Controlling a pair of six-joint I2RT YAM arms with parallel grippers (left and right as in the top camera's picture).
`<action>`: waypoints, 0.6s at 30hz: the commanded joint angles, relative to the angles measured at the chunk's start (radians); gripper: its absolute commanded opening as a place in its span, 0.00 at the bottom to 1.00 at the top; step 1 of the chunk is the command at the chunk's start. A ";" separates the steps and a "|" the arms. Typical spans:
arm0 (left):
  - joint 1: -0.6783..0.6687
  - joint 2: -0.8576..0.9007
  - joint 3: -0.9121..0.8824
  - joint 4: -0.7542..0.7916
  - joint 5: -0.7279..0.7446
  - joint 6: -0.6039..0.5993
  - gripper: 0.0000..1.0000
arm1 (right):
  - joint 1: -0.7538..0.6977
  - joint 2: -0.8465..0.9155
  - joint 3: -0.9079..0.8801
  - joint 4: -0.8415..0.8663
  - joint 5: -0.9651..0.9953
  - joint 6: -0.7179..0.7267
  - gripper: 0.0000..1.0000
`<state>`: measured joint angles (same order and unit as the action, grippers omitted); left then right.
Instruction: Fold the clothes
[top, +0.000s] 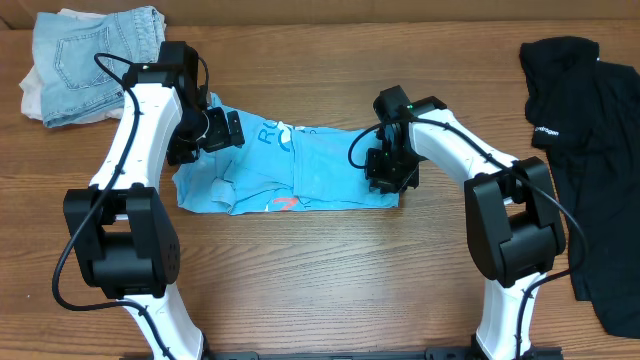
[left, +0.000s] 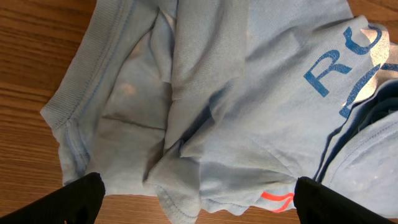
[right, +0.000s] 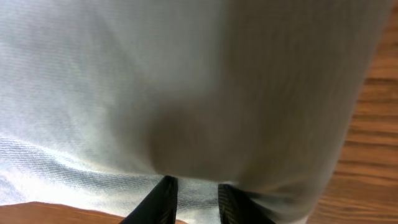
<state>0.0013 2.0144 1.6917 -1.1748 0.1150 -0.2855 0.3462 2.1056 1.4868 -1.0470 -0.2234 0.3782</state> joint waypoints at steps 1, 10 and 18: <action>0.004 0.007 0.011 0.001 -0.010 0.021 1.00 | -0.030 -0.002 -0.029 -0.003 0.056 -0.008 0.19; 0.004 0.007 0.010 0.006 -0.013 0.050 1.00 | -0.165 -0.006 0.043 -0.097 0.171 -0.013 0.08; 0.050 0.007 0.011 0.028 -0.003 0.084 1.00 | -0.294 -0.065 0.160 -0.135 0.169 -0.038 0.29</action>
<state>0.0219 2.0144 1.6917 -1.1503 0.1158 -0.2287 0.0826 2.1021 1.5921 -1.1767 -0.0784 0.3618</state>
